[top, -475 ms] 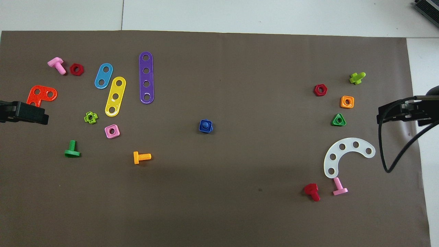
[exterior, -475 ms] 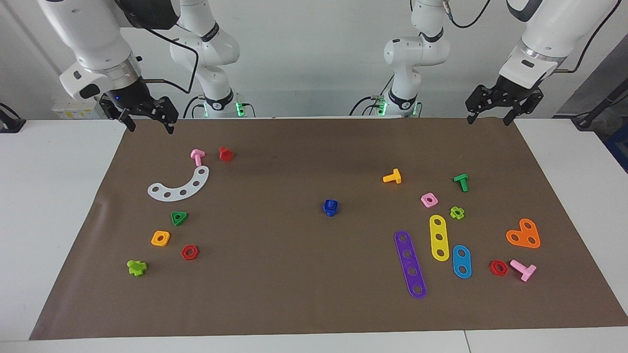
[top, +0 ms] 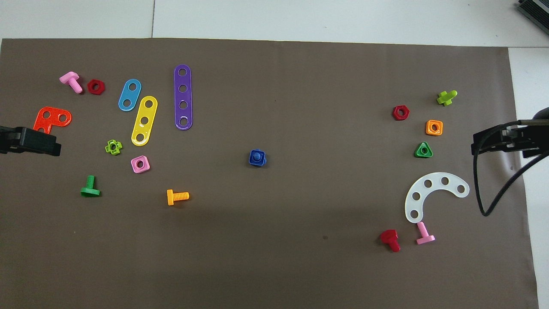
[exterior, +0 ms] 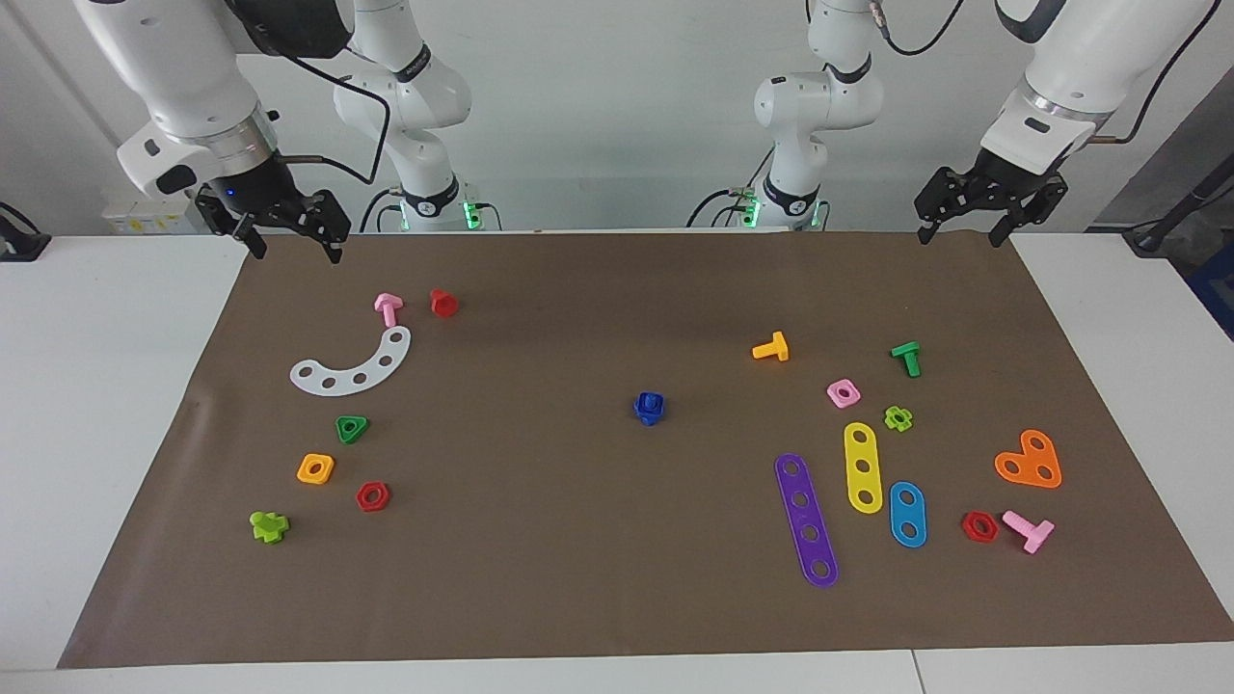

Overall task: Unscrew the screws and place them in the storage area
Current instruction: 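Move the left gripper in toward the blue nut on the bolt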

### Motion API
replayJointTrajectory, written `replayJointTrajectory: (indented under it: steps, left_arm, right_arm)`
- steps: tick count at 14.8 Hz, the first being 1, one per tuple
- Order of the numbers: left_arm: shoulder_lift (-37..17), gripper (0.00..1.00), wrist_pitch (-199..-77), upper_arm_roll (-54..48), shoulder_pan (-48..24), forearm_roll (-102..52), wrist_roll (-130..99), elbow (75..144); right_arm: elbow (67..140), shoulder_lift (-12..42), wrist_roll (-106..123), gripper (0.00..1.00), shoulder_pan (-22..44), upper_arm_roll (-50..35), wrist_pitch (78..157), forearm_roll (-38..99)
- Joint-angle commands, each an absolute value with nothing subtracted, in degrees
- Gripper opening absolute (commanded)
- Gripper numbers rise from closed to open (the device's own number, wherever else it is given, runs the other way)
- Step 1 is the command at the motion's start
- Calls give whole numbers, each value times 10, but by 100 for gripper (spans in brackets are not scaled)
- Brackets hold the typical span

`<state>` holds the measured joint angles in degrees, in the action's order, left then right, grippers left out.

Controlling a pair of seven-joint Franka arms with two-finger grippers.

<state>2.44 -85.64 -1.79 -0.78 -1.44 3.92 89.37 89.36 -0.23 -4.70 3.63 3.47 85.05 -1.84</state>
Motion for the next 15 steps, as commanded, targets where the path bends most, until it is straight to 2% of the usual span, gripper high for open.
replayJointTrajectory:
  steps: [1,5,9,15]
  left_arm:
    - [30,100,-856,-20,-4,-18,38,899]
    - [29,100,-888,-21,-18,-18,37,904]
    - [53,100,-953,-63,-21,-18,27,972]
    - [45,100,-1041,-148,-23,-19,-17,1036]
  right_arm:
    - [912,-17,-37,100,36,34,864,-18]
    - [912,-17,-37,100,36,34,864,-18]
    - [911,-17,-37,100,36,34,864,-18]
    - [912,-17,-37,100,36,34,864,-18]
